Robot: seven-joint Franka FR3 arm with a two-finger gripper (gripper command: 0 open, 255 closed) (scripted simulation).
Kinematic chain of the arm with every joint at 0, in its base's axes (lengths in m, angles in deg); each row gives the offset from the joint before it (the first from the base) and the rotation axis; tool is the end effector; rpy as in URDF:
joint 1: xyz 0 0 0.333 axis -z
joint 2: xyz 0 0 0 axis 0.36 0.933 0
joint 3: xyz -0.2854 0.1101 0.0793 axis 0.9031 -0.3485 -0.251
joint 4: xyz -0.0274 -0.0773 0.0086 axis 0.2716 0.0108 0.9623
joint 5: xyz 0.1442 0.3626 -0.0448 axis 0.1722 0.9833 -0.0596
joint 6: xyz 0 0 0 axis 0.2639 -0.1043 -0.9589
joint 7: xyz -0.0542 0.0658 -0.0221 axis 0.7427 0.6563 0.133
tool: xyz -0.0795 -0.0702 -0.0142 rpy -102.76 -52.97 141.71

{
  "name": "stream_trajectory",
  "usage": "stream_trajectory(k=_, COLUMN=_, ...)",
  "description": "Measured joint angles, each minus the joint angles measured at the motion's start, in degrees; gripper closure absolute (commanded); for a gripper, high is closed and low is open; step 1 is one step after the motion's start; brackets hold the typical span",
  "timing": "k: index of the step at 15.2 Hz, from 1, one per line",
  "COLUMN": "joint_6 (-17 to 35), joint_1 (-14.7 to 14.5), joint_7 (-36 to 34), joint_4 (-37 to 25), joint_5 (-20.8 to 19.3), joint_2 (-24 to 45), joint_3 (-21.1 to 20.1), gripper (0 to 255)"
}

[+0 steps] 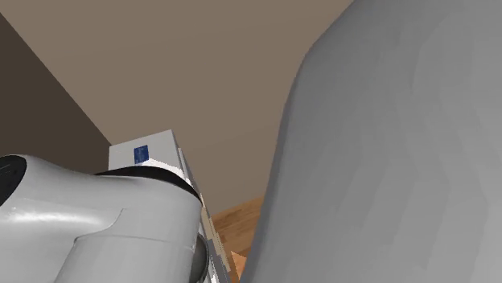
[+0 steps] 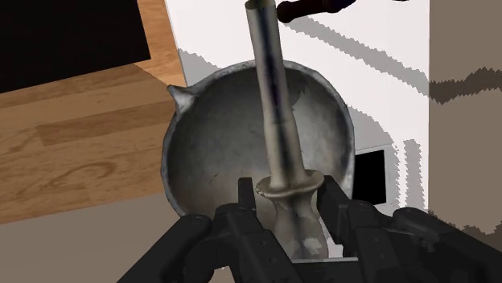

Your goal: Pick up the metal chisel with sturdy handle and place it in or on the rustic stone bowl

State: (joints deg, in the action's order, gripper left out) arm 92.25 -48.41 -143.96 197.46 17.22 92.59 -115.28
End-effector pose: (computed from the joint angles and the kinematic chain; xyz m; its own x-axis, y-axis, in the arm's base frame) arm 0.3172 0.4965 0.3146 0.9885 -0.1469 0.0349 -0.1468 -0.9891 -0.0055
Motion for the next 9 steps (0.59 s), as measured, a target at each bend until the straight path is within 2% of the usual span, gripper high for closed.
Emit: stream_trajectory(k=9, joint_6=5.32, joint_1=-1.46, joint_7=-2.75, joint_4=1.35, joint_5=-3.97, joint_2=4.69, joint_3=2.02, gripper=255)
